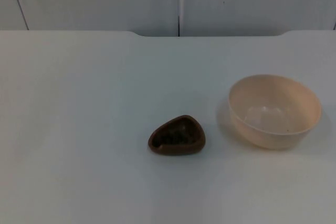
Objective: Pick up the bowl with the left hand and pour the coffee beans from the cup into the bowl with the right hand.
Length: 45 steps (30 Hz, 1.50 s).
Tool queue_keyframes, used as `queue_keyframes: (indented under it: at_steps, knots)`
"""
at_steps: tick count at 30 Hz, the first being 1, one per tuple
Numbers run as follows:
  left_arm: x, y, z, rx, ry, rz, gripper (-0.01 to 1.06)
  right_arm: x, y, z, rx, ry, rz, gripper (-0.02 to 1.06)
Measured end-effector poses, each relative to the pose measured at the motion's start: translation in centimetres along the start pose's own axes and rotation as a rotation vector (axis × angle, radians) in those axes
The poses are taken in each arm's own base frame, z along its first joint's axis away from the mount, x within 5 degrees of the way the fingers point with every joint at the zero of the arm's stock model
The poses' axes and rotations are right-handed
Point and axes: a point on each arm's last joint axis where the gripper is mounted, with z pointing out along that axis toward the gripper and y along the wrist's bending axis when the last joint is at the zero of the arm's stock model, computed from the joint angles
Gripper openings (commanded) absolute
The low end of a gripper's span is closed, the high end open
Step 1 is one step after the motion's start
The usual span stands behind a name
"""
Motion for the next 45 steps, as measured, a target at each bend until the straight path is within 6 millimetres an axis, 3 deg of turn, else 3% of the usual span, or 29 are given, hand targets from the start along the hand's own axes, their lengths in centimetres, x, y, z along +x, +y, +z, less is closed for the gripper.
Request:
queue_keyframes:
  at_steps: [3, 13, 25, 36, 45]
  knots:
    - [-0.2, -0.3, 0.7, 0.016, 0.019, 0.012, 1.00, 0.0, 0.0, 0.0, 0.000, 0.000, 0.000, 1.05]
    - [-2.5, -4.5, 4.2, 0.103, 0.088, 0.121, 1.00, 0.0, 0.0, 0.0, 0.000, 0.000, 0.000, 1.05]
    - [-4.8, -10.3, 11.1, 0.124, 0.212, 0.186, 1.00, 0.0, 0.0, 0.0, 0.000, 0.000, -0.002, 1.05]
    - [-4.3, -13.1, 17.6, 0.044, 0.346, 0.179, 1.00, 0.0, 0.0, 0.0, 0.000, 0.000, -0.002, 1.05]
    - [-2.0, -14.9, 23.6, -0.054, 0.440, 0.134, 1.00, 0.0, 0.0, 0.0, 0.000, 0.000, -0.002, 1.05]
